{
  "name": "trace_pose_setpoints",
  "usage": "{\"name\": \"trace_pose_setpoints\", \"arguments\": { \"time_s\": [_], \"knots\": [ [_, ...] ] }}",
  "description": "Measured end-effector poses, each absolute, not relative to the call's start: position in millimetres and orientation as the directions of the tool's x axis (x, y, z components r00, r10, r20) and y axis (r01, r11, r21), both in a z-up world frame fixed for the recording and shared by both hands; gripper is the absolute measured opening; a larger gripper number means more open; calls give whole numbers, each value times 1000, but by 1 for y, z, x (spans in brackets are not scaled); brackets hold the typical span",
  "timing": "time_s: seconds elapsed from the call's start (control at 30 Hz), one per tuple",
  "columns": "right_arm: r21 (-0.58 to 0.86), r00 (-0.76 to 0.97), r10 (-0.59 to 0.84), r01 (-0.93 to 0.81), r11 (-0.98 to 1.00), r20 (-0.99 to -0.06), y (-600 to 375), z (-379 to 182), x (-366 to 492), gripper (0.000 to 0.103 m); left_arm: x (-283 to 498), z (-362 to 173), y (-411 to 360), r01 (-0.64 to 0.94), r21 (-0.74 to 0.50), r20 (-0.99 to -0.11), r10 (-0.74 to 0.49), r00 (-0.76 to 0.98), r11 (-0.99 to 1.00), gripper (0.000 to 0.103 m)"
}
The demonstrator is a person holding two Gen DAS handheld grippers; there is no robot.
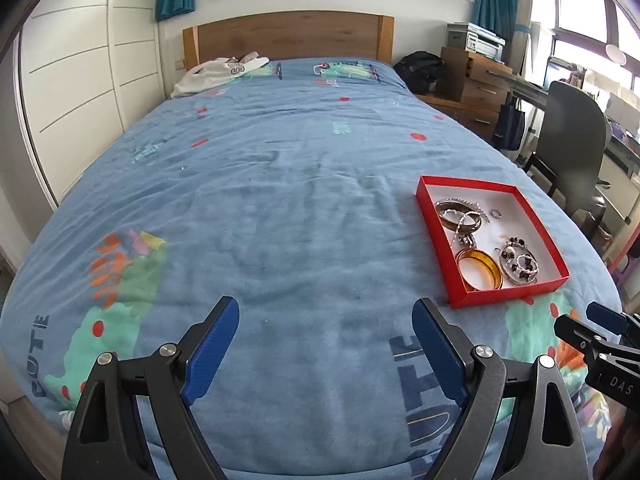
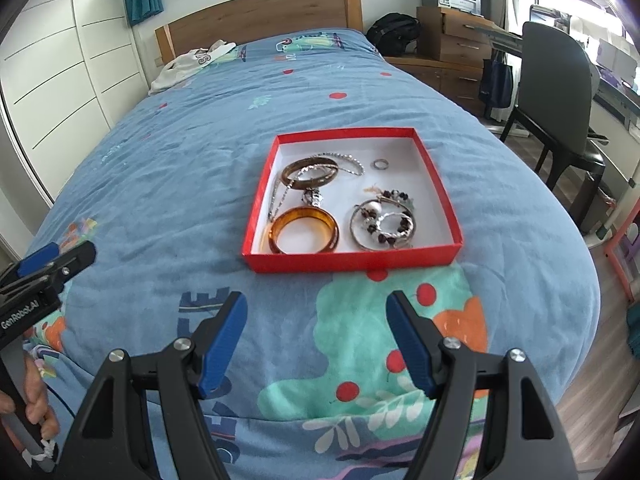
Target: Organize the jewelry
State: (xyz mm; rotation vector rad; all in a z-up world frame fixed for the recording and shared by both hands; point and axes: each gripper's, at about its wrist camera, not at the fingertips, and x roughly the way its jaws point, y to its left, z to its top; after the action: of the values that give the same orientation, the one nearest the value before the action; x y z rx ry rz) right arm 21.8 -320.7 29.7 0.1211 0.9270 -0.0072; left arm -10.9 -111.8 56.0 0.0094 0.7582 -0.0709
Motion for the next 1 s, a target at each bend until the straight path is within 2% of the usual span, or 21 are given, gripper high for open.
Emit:
{"name": "trace_pose_setpoints", "arguments": {
  "time_s": [0.33,1.0],
  "knots": [
    [92,607,35,64,994,-794,-321,20,10,72,-20,57,-106,47,-7,-688,-39,725,999,91],
    [69,603,2,87,994,-798,-327,11,5,73,-22,49,-103,58,-20,-701,-56,711,998,92]
  ]
}}
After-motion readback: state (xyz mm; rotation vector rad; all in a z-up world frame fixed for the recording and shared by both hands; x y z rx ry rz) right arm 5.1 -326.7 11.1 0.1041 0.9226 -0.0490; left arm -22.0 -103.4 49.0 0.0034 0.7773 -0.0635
